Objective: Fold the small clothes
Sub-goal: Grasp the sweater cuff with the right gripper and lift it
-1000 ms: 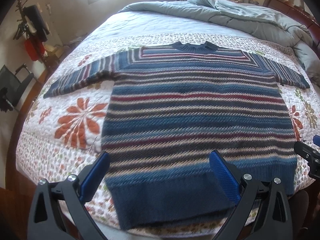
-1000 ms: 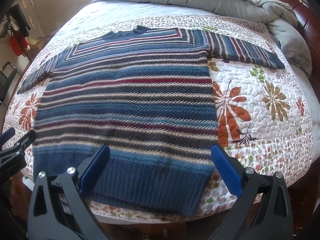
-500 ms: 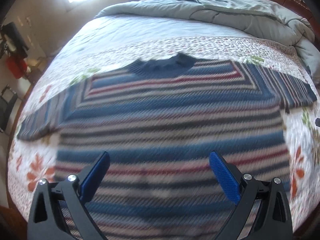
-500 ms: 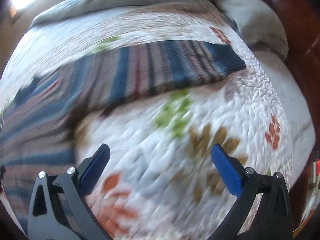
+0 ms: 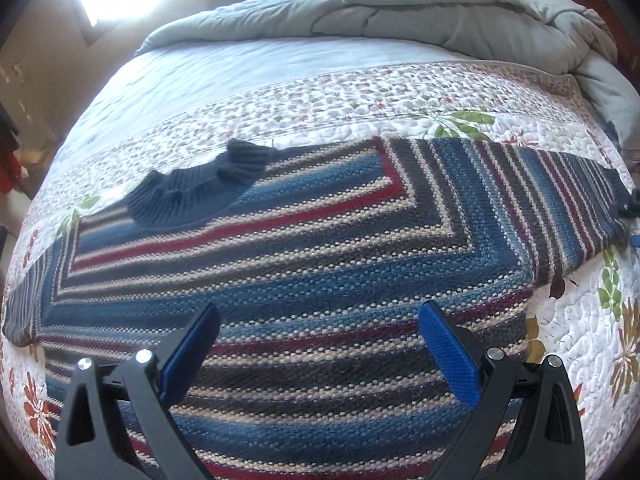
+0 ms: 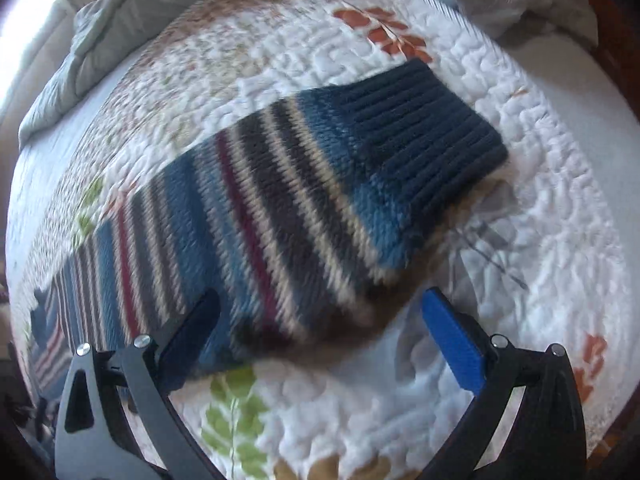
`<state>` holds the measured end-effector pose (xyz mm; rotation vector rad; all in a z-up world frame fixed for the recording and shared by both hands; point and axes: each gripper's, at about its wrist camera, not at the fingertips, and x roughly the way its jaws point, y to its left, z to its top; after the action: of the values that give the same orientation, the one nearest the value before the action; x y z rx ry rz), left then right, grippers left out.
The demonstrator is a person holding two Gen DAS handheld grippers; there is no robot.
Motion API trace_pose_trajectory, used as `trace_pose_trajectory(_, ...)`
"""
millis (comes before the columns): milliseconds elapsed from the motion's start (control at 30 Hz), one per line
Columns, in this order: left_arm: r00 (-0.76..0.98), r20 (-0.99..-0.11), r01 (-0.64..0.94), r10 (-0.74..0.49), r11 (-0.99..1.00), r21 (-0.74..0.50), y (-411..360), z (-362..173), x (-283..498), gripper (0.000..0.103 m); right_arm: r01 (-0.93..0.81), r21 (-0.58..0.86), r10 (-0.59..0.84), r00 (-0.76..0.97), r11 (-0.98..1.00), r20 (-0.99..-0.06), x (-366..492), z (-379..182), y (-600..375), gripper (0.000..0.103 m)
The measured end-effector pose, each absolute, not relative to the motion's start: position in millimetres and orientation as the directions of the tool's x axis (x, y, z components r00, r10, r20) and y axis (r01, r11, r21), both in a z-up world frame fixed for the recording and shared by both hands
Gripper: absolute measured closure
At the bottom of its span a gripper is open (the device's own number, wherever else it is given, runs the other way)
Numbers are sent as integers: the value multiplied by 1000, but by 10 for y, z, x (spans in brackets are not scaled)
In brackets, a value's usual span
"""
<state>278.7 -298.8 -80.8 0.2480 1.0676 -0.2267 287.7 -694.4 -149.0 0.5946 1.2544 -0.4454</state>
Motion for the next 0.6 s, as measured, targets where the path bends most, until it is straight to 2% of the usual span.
trace_pose_trajectory(133, 474, -879, 311, -49, 943, 115, -2928, -837, 2742, 4, 639, 207, 22, 284, 741, -958, 2915, -1575, -7111, 2)
trace_pose_trajectory(200, 477, -878, 313, -43, 942, 124, -2858, -847, 2730, 4, 642, 189, -4, 287, 743, -958, 2954, -1553, -7130, 9)
trace_pose_trajectory(233, 477, -878, 309, -37, 942, 128, -2823, -854, 2738, 4, 642, 162, -29, 277, 750, -960, 2978, -1538, -7126, 25)
trace_pose_trajectory(333, 468, -883, 285, -15, 949, 135, -2707, -889, 2803, 4, 642, 111, -88, 270, 759, -959, 3010, -1444, -7087, 63)
trace_pose_trajectory(367, 459, -889, 270, -9, 954, 130, -2651, -905, 2842, 4, 634, 113, -90, 280, 765, -956, 3021, -1412, -7076, 84)
trace_pose_trajectory(400, 451, -892, 259, -7, 958, 123, -2603, -916, 2869, 4, 624, 138, -74, 301, 769, -951, 3028, -1364, -7037, 89)
trace_pose_trajectory(500, 456, -890, 218, 15, 968, 128, -2405, -911, 2924, 4, 592, 125, -120, 356, 796, -927, 3000, -1131, -6834, 90)
trace_pose_trajectory(600, 474, -879, 189, 47, 970, 153, -2193, -861, 2935, 4, 465, 101, -131, 441, 879, -888, 3009, -838, -6303, 91)
